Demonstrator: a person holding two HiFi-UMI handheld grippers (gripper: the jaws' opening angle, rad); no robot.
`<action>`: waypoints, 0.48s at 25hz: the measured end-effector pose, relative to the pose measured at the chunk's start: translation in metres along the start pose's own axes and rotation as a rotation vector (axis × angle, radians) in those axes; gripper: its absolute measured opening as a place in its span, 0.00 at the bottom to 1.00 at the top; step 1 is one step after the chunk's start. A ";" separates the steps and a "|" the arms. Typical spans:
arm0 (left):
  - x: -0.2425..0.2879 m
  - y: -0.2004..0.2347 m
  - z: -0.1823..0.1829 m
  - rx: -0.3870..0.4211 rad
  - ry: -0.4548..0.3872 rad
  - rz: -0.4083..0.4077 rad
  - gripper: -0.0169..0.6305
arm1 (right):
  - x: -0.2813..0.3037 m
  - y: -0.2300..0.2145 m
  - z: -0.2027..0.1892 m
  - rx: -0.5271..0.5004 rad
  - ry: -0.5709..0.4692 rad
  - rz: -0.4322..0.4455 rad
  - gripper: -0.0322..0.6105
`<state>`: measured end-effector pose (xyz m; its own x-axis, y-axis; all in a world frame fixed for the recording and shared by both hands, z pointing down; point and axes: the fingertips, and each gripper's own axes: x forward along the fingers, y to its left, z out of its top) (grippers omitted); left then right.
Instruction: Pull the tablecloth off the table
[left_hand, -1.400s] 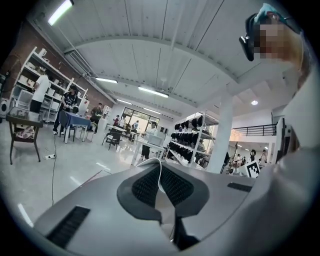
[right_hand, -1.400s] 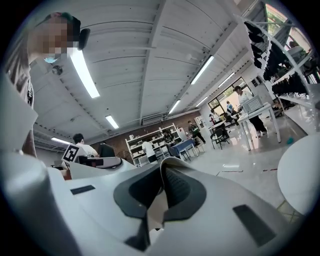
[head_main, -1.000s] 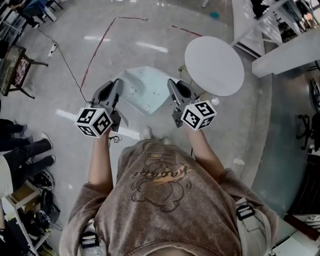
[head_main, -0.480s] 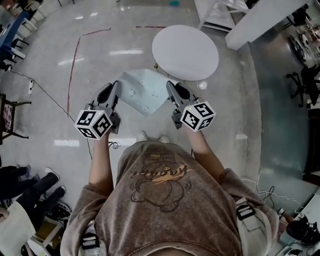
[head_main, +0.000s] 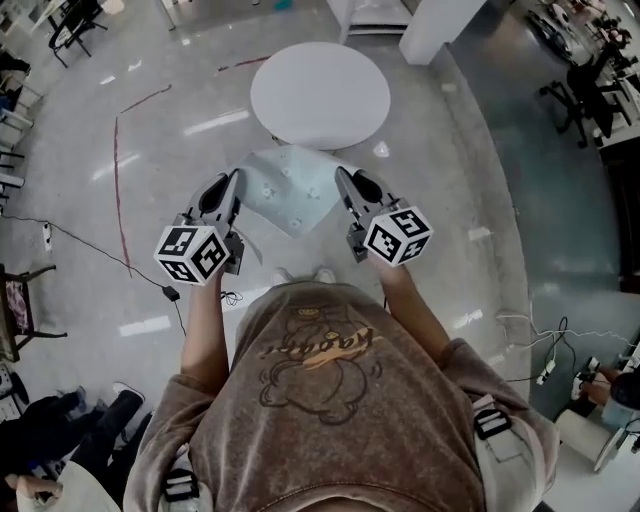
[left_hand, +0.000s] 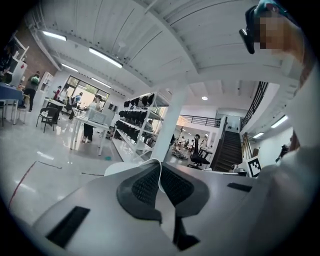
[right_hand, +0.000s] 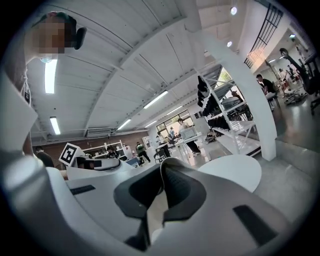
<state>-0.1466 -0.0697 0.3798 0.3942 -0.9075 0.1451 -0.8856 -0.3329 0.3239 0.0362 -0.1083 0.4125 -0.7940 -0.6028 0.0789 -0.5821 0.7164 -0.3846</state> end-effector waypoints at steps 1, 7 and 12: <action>0.005 -0.006 -0.001 0.002 0.007 -0.014 0.06 | -0.007 -0.004 0.001 0.002 -0.006 -0.015 0.06; 0.025 -0.032 -0.005 0.007 0.029 -0.092 0.06 | -0.039 -0.024 0.008 -0.001 -0.039 -0.095 0.07; 0.038 -0.051 -0.010 0.011 0.045 -0.144 0.06 | -0.063 -0.037 0.010 0.008 -0.068 -0.167 0.07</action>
<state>-0.0841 -0.0850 0.3779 0.5278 -0.8378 0.1397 -0.8216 -0.4618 0.3344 0.1096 -0.1000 0.4125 -0.6725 -0.7357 0.0805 -0.7035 0.6016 -0.3784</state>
